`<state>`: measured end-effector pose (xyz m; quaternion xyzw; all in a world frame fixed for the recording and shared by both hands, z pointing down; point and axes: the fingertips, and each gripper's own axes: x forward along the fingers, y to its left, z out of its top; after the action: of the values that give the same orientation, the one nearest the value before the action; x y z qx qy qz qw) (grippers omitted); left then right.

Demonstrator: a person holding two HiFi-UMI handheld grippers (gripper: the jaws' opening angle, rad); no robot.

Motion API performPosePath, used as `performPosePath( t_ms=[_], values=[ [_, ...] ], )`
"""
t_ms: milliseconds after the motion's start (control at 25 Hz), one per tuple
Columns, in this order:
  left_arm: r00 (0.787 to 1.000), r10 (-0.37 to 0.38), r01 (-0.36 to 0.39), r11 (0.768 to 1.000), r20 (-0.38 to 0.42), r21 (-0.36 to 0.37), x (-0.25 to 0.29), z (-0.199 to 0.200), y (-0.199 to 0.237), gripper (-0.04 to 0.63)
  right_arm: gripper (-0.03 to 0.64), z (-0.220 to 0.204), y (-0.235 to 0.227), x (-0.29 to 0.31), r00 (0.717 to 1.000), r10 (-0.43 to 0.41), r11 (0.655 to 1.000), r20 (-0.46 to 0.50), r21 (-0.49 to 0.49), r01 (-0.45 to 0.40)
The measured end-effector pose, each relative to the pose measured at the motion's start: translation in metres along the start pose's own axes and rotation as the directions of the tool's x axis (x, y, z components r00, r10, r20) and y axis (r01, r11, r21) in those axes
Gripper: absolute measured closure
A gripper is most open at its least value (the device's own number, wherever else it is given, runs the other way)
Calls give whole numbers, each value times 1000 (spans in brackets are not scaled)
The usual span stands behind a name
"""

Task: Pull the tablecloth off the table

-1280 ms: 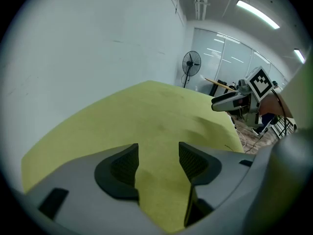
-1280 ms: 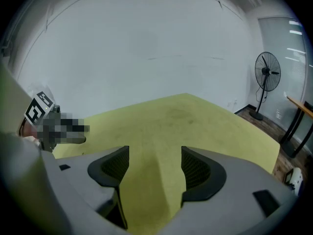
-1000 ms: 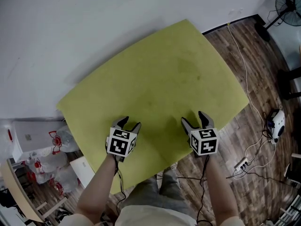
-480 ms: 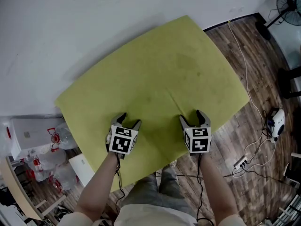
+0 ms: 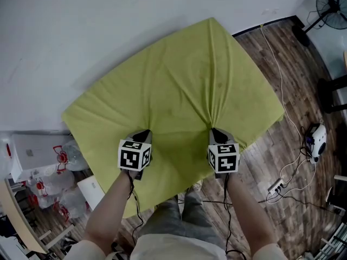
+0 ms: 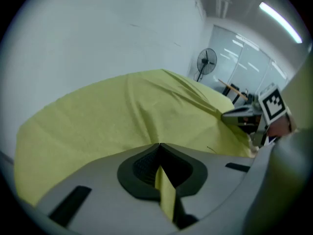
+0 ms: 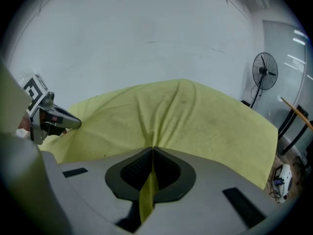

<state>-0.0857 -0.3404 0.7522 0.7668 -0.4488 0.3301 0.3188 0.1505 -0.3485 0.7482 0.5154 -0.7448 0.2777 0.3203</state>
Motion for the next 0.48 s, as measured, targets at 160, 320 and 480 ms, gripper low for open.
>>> performPosePath(
  t_ms=[160,320,480],
  values=[
    [999,-27,27,999,18,-17,-12,5,-4,575,588,6,2,-15,997,63,994,40,85,-66],
    [999,-6,5,1000,47,15,-24,9,-7,577,588,17,10,-33,993,95,990,72,99,-101],
    [997,-19,17,1000,77,24,-45,10,-11,577,588,22,24,-51,987,125,985,97,105,-135]
  ],
)
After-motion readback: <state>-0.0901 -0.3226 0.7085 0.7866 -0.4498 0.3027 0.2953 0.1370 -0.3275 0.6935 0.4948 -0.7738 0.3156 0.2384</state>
